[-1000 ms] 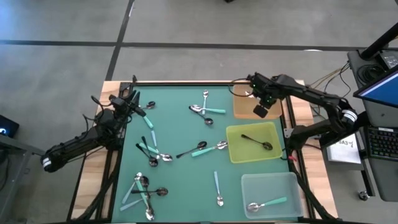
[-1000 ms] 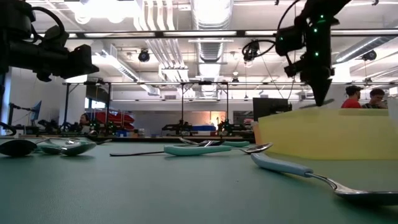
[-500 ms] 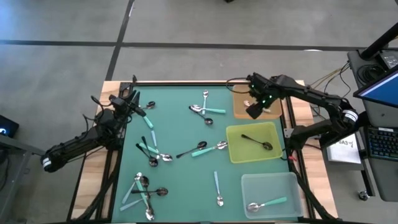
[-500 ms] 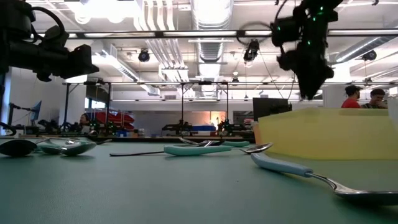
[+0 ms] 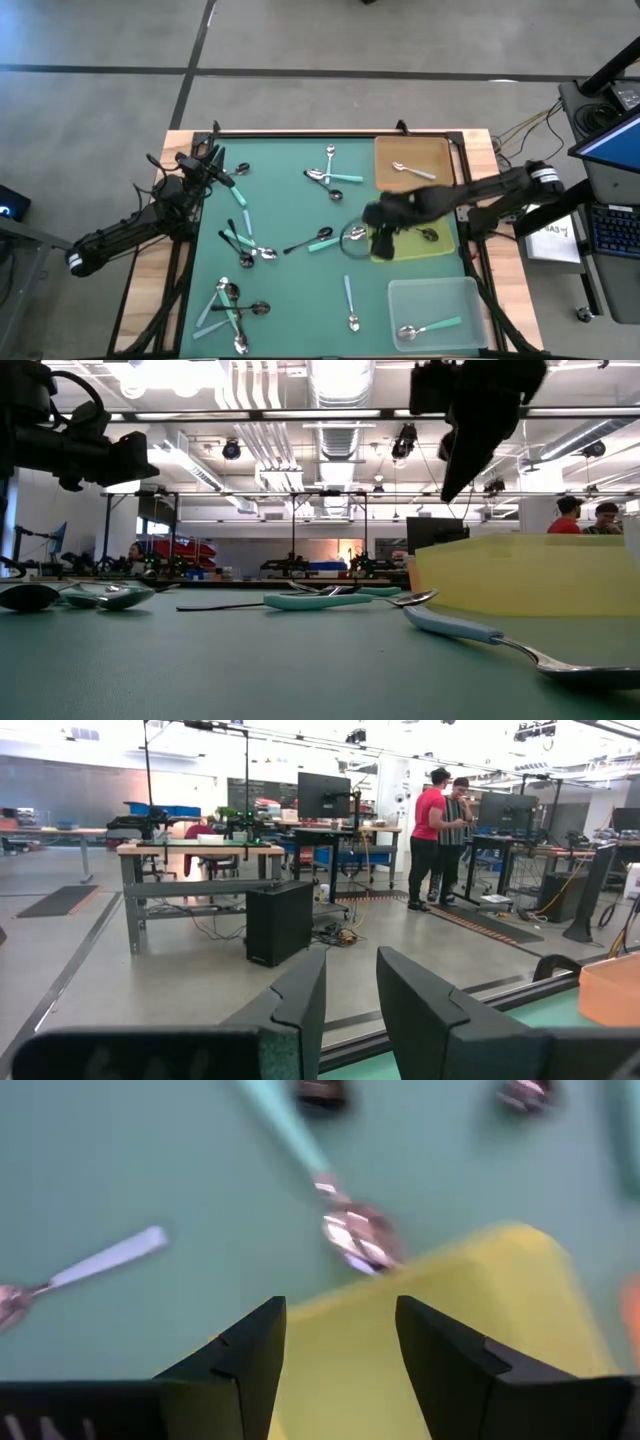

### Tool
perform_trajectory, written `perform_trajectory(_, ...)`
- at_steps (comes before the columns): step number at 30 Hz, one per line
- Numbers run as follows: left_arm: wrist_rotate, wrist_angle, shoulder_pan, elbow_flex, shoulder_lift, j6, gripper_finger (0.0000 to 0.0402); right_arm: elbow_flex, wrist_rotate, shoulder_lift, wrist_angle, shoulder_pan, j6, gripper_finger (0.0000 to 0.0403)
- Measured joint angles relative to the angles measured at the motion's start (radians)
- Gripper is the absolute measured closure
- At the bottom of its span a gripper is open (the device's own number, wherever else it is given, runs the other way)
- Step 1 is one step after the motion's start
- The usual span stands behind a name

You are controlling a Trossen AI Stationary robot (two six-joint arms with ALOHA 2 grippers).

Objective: Sort silverware by color (type)
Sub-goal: Put the green spoon into the transparent bin

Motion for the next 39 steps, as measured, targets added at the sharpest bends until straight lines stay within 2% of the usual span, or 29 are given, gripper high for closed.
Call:
perform_trajectory(3, 0.000, 0.000, 0.000, 0.000, 0.000, 0.000, 0.0325, 0.001, 0.002, 0.067, 0.106, 0.043, -0.050, 0.0220)
perform_trajectory(7, 0.000, 0.000, 0.000, 0.000, 0.000, 0.000, 0.0325, 0.003, 0.006, 0.154, 0.217, 0.041, -0.075, 0.0224)
perform_trajectory(17, 0.000, 0.000, 0.000, 0.000, 0.000, 0.000, 0.0325, 0.112, 0.002, 0.339, 0.206, -0.007, -0.203, 0.0230)
perform_trajectory(33, 0.000, 0.000, 0.000, 0.000, 0.001, 0.000, 0.0325, 0.147, -0.003, 0.479, 0.195, -0.088, -0.288, 0.0232)
perform_trajectory(36, 0.000, 0.000, 0.000, 0.000, 0.001, 0.000, 0.0325, 0.148, -0.007, 0.484, 0.194, -0.098, -0.287, 0.0244)
perform_trajectory(39, 0.000, 0.000, 0.000, 0.000, 0.001, 0.000, 0.0325, 0.149, -0.022, 0.486, 0.191, -0.102, -0.286, 0.0274)
